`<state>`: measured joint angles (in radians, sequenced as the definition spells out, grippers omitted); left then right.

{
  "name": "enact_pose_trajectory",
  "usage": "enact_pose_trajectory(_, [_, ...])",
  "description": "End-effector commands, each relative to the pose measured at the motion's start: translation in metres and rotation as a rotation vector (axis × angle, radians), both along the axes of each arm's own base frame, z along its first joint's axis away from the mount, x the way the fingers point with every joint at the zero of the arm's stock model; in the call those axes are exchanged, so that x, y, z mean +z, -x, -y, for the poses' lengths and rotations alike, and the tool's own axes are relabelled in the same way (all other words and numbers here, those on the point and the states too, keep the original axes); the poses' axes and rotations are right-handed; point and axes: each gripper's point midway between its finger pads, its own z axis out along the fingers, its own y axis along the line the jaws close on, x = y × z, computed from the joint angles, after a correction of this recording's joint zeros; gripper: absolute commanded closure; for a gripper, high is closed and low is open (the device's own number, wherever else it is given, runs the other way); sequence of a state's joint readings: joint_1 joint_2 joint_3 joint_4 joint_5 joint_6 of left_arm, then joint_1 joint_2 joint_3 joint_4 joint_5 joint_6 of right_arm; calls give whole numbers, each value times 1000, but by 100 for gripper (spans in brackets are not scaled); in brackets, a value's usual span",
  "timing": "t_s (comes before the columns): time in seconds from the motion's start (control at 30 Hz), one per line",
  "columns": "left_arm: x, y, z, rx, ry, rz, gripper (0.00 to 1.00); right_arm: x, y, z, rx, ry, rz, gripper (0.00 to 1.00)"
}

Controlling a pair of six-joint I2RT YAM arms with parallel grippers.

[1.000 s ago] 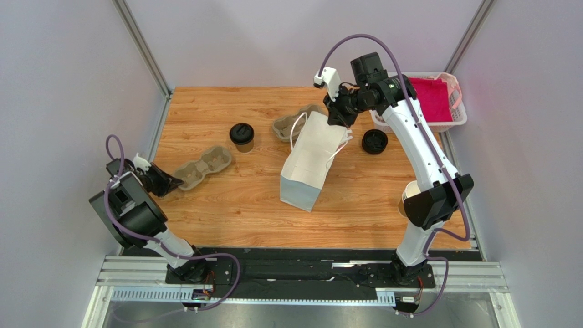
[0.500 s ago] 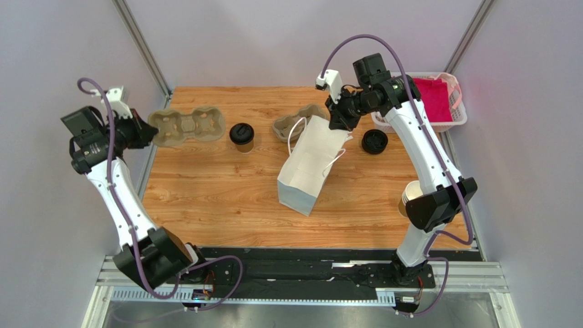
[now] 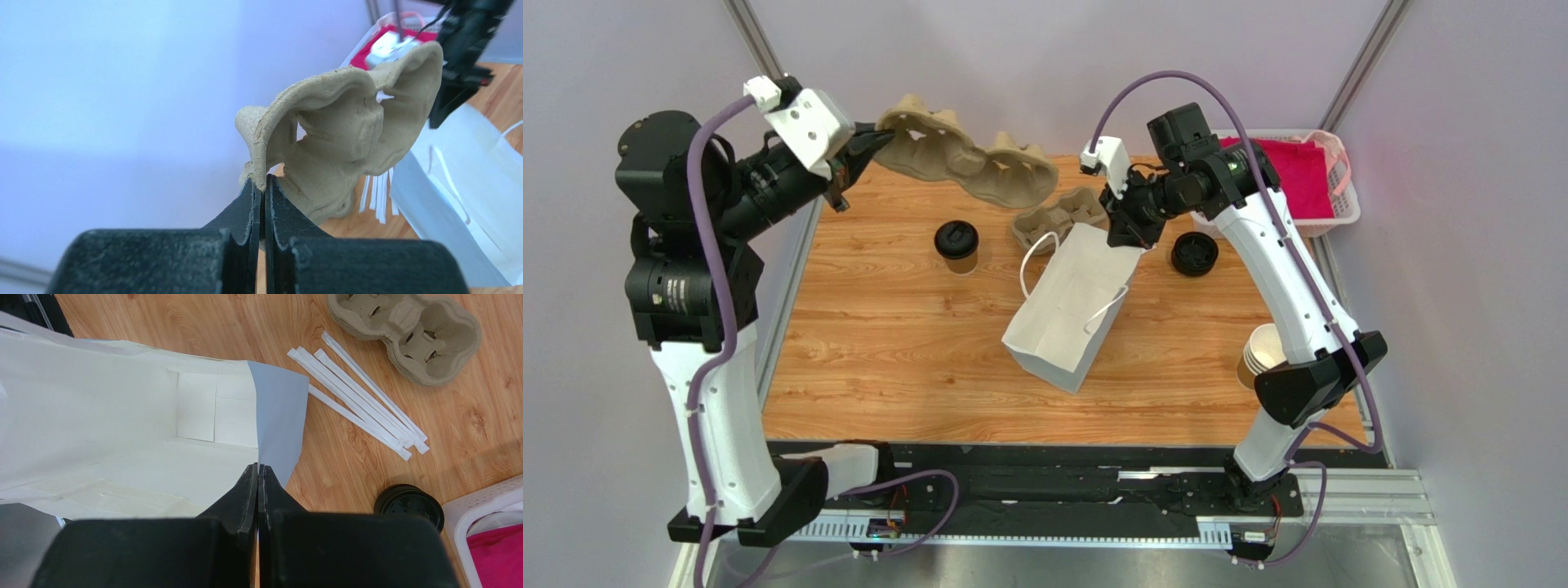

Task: Pack the takeout coffee

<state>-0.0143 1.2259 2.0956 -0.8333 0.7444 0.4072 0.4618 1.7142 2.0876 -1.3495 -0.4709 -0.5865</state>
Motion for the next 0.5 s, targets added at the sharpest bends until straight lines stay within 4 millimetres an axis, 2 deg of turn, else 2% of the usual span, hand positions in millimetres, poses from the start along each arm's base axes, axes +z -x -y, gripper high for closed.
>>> enact_pose_trajectory(0.0, [40,42,26,-103,-59,210,100,18,0,-3,-27,-46,23,100])
enact_pose_trajectory(0.1, [39,53,37,-129,-92,245,100,15,-4,-9,-25,-56,5,100])
enact_pose_trajectory(0.13, [29,63,52,-192,-110,228,100,16,-5,-10,-36,-62,-3,100])
enact_pose_trajectory(0.17, [25,56,49,-148,-164,248,100,18,-8,-11,-45,-65,-1,100])
enact_pose_trajectory(0.2, [14,53,53,-143,-202,236,100,15,-11,-12,-53,-61,-5,100])
enact_pose_trajectory(0.23, [4,58,66,-186,-235,228,100,16,-12,-12,-64,-64,-10,100])
enact_pose_trajectory(0.27, [-2,50,62,-135,-287,239,100,19,-14,-13,-68,-69,-3,100])
enact_pose_trajectory(0.3, [-12,48,69,-143,-318,225,100,19,-14,-13,-70,-70,-5,100])
enact_pose_trajectory(0.33, [-19,42,66,-103,-356,214,100,19,-15,-14,-72,-71,-7,100])
enact_pose_trajectory(0.37, [-25,46,77,-134,-384,216,100,18,-14,-15,-70,-71,-9,100])
enact_pose_trajectory(0.4, [-32,41,82,-134,-442,231,100,17,-14,-14,-72,-69,-12,100])
enact_pose_trajectory(0.43, [-37,35,79,-94,-483,231,100,18,-13,-15,-68,-70,-8,100])
enact_pose_trajectory(0.47, [-40,36,86,-103,-509,242,100,17,-13,-15,-71,-69,-12,100])
